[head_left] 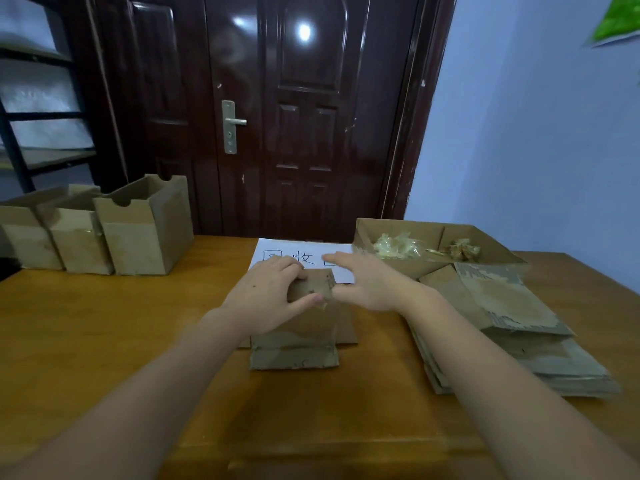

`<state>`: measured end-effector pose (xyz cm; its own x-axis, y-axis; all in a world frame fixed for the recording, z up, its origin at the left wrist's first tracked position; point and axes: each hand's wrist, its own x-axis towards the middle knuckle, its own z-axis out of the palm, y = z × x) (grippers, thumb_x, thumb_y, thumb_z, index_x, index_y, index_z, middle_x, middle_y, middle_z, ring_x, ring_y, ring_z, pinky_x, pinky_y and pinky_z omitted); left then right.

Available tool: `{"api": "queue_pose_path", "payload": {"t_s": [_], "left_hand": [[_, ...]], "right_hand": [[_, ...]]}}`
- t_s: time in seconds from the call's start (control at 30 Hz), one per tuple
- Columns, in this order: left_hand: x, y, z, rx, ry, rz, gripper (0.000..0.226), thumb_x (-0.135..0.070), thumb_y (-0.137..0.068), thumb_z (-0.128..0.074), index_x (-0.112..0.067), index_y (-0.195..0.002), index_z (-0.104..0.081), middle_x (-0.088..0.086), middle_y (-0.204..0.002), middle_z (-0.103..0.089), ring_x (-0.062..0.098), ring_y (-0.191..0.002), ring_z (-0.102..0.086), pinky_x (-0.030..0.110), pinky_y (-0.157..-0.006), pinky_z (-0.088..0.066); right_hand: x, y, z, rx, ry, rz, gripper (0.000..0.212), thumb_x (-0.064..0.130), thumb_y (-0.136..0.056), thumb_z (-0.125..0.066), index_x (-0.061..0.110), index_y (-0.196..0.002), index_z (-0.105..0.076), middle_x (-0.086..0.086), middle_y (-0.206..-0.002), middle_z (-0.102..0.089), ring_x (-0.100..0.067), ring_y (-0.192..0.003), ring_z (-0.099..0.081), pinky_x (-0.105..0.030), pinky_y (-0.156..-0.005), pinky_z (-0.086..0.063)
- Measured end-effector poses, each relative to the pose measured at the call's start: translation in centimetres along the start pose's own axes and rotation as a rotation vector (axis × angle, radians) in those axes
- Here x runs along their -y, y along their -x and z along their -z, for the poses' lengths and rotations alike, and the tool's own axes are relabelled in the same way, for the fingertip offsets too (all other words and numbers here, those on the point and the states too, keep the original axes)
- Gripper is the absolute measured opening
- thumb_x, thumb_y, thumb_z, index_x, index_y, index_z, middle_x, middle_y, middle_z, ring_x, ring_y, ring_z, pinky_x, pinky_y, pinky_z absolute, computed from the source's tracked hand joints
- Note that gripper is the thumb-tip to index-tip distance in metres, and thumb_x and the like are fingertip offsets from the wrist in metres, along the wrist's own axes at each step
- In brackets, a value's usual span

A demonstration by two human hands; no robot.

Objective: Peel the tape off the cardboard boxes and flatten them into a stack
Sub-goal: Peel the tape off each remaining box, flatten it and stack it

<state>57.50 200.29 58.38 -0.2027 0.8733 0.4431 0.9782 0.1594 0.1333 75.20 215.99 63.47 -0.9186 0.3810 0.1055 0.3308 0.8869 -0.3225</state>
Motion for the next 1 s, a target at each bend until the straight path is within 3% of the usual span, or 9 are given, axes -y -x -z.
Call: {"api": "queue_pose_path", "payload": {"t_s": [0.1, 0.17, 0.27, 0.4, 0.5, 0.67, 0.77, 0.9, 1.0], "left_hand": [[0.0, 0.7, 0.4, -0.047, -0.037, -0.048, 0.063, -0.074, -0.094, -0.037, -0.029, -0.128, -0.065, -0.015, -0.116, -0.057, 0.006, -0.107, -0.049, 0.032, -0.097, -0.044], [0.3, 1.3, 0.8, -0.023, -0.064, -0.03, 0.062, -0.072, -0.093, -0.034, -0.033, -0.132, -0.061, -0.016, -0.119, -0.058, 0.005, -0.107, -0.049, 0.028, -0.096, -0.043], [0.9, 2.1, 1.2, -0.009, -0.094, 0.0, 0.061, -0.071, -0.092, -0.035, -0.035, -0.135, -0.058, -0.017, -0.125, -0.06, 0.003, -0.11, -0.049, 0.025, -0.092, -0.04], [0.9, 2.5, 2.2, -0.028, -0.107, -0.007, 0.06, -0.072, -0.092, -0.041, -0.034, -0.135, -0.058, -0.015, -0.124, -0.062, 0.005, -0.107, -0.051, 0.023, -0.087, -0.039], [0.6, 2.6, 3.1, -0.109, -0.12, -0.058, 0.055, -0.068, -0.092, -0.053, -0.033, -0.133, -0.059, -0.014, -0.12, -0.064, 0.008, -0.107, -0.054, 0.024, -0.087, -0.036], [0.0, 3.5, 4.5, -0.2, -0.186, -0.161, 0.044, -0.046, -0.089, -0.074, -0.026, -0.127, -0.066, -0.007, -0.114, -0.071, 0.016, -0.106, -0.064, 0.031, -0.089, -0.046], [-0.6, 4.9, 4.7, -0.235, -0.155, -0.211, 0.039, -0.026, -0.085, -0.081, -0.02, -0.122, -0.07, -0.002, -0.112, -0.075, 0.018, -0.101, -0.071, 0.033, -0.081, -0.057], [-0.9, 7.1, 3.9, -0.333, -0.069, -0.277, 0.03, -0.011, -0.087, -0.079, -0.016, -0.117, -0.075, -0.001, -0.108, -0.078, 0.015, -0.094, -0.075, 0.031, -0.068, -0.063], [-0.9, 8.3, 2.9, -0.358, -0.027, -0.317, 0.028, -0.012, -0.09, -0.071, -0.017, -0.117, -0.076, -0.001, -0.111, -0.077, 0.014, -0.1, -0.075, 0.031, -0.08, -0.063]], "right_hand": [[2.5, 0.5, -0.9, 0.143, 0.015, 0.075, 0.084, 0.054, -0.085, -0.06, 0.03, -0.159, -0.028, 0.005, -0.161, -0.036, -0.014, -0.146, -0.034, -0.028, -0.116, -0.03], [3.2, 0.6, -1.5, 0.143, 0.062, 0.119, 0.075, 0.053, -0.092, -0.061, 0.029, -0.156, -0.031, 0.002, -0.157, -0.041, -0.017, -0.143, -0.038, -0.037, -0.116, -0.036], [3.3, 0.7, -2.1, 0.104, 0.043, 0.126, 0.071, 0.061, -0.095, -0.056, 0.04, -0.157, -0.028, 0.004, -0.163, -0.034, -0.012, -0.151, -0.026, -0.041, -0.122, -0.028], [3.8, 0.9, -2.4, -0.015, 0.035, 0.145, 0.054, 0.056, -0.096, -0.058, 0.04, -0.145, -0.046, 0.012, -0.138, -0.058, -0.009, -0.124, -0.053, -0.038, -0.106, -0.046], [4.4, 1.3, -2.5, -0.152, 0.062, 0.17, 0.043, 0.052, -0.093, -0.063, 0.034, -0.131, -0.056, 0.016, -0.117, -0.064, -0.007, -0.107, -0.058, -0.037, -0.091, -0.052], [4.7, 2.8, -3.6, -0.402, 0.175, 0.254, 0.053, 0.031, -0.088, -0.077, 0.025, -0.138, -0.059, 0.008, -0.131, -0.067, -0.014, -0.122, -0.059, -0.033, -0.098, -0.05], [4.8, 3.9, -4.9, -0.536, 0.142, 0.296, 0.051, 0.012, -0.082, -0.083, 0.017, -0.13, -0.067, 0.001, -0.122, -0.072, -0.019, -0.113, -0.068, -0.038, -0.091, -0.058], [4.9, 5.5, -6.1, -0.599, 0.123, 0.405, 0.042, 0.004, -0.085, -0.079, 0.014, -0.125, -0.071, 0.0, -0.115, -0.075, -0.015, -0.104, -0.072, -0.027, -0.088, -0.058], [5.2, 6.3, -7.3, -0.579, 0.105, 0.428, 0.041, 0.003, -0.088, -0.076, 0.016, -0.126, -0.072, 0.001, -0.121, -0.074, -0.013, -0.115, -0.068, -0.029, -0.099, -0.056]]}}
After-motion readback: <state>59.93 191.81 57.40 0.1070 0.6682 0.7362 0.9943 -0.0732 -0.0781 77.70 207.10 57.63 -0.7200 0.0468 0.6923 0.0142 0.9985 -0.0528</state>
